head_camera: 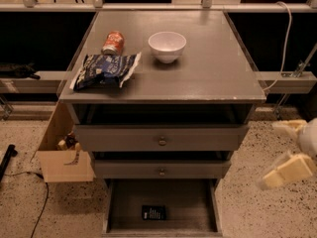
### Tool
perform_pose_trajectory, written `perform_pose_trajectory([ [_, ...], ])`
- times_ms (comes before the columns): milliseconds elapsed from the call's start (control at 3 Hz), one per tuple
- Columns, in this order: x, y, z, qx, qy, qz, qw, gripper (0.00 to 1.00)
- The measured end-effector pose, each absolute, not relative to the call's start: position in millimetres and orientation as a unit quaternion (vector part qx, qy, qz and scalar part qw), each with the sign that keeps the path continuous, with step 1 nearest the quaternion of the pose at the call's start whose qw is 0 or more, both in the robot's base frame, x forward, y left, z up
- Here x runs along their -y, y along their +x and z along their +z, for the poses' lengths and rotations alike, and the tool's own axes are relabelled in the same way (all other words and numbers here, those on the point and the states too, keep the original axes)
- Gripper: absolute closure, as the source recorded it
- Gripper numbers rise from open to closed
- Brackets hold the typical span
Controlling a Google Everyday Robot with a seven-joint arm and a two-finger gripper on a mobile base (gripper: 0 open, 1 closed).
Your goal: Pick rxbar blueberry from bottom drawer and place on counter
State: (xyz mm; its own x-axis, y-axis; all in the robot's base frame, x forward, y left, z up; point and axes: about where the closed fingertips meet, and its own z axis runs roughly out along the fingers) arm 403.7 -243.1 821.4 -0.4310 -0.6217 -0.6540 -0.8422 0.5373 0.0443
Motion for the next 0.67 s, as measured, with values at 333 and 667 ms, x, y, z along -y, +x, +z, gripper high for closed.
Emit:
perform_pose_trajectory([
  [333,238.8,398.1,791.7,-0.835,-0.430,0.184,0.289,0.00],
  [667,236.6,397.4,786.7,-0.833,-0.430,0.194,0.288,0.00],
])
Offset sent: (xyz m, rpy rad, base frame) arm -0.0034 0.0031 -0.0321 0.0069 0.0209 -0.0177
